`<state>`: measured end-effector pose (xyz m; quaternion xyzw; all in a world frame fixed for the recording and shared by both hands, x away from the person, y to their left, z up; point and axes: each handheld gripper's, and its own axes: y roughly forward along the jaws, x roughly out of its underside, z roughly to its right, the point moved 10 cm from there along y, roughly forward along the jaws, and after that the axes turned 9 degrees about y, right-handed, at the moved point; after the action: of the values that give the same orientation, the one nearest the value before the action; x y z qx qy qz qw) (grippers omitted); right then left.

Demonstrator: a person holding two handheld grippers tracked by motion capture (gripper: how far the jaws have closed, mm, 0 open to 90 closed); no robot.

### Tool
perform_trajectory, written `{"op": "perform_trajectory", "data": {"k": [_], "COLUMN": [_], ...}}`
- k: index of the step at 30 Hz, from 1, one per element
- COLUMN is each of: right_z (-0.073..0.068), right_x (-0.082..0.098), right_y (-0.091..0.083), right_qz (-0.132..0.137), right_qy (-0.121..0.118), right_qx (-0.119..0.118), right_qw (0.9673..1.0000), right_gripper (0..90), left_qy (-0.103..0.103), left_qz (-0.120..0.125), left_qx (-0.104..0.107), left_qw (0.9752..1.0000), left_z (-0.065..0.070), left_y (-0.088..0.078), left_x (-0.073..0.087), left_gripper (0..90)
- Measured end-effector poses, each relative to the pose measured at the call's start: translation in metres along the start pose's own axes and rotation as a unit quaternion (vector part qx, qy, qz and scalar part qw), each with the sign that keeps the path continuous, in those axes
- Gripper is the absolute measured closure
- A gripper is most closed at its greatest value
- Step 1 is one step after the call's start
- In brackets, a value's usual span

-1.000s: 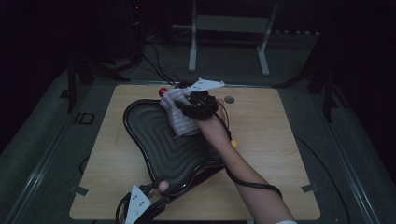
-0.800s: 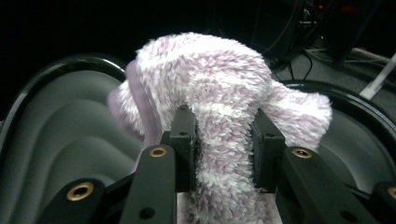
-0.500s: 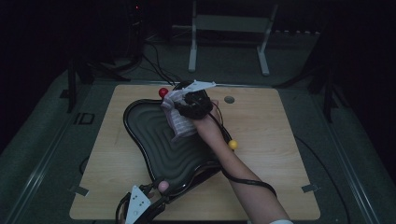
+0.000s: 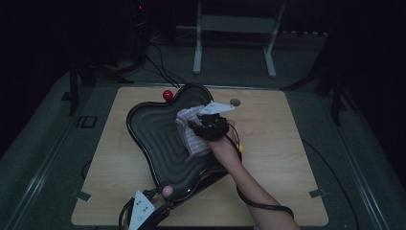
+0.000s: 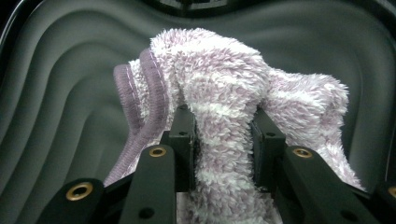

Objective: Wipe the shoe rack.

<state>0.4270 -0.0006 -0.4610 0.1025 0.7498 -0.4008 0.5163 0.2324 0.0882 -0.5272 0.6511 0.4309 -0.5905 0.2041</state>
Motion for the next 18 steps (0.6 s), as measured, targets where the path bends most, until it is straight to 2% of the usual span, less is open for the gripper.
{"op": "perform_trajectory", "data": {"k": [10,18], "right_z": [0.001,0.002], "right_x": [0.028,0.050], "right_y": [-0.017,-0.031], "right_qz": [-0.009,-0.011], "right_qy": [-0.004,0.006], "right_qx": [0.001,-0.007], "right_qw": [1.0000,0.9999], "right_gripper": [67.5,67.5], "left_qy": [0.001,0.000], "left_qz": [-0.001,-0.001], "left_qx": [-0.002,-0.003], "left_qw": [1.0000,1.0000], "left_z": [0.000,0.000], "left_y": [0.000,0.000], "left_x": [0.000,0.000], "left_gripper": [59.9,59.9]}}
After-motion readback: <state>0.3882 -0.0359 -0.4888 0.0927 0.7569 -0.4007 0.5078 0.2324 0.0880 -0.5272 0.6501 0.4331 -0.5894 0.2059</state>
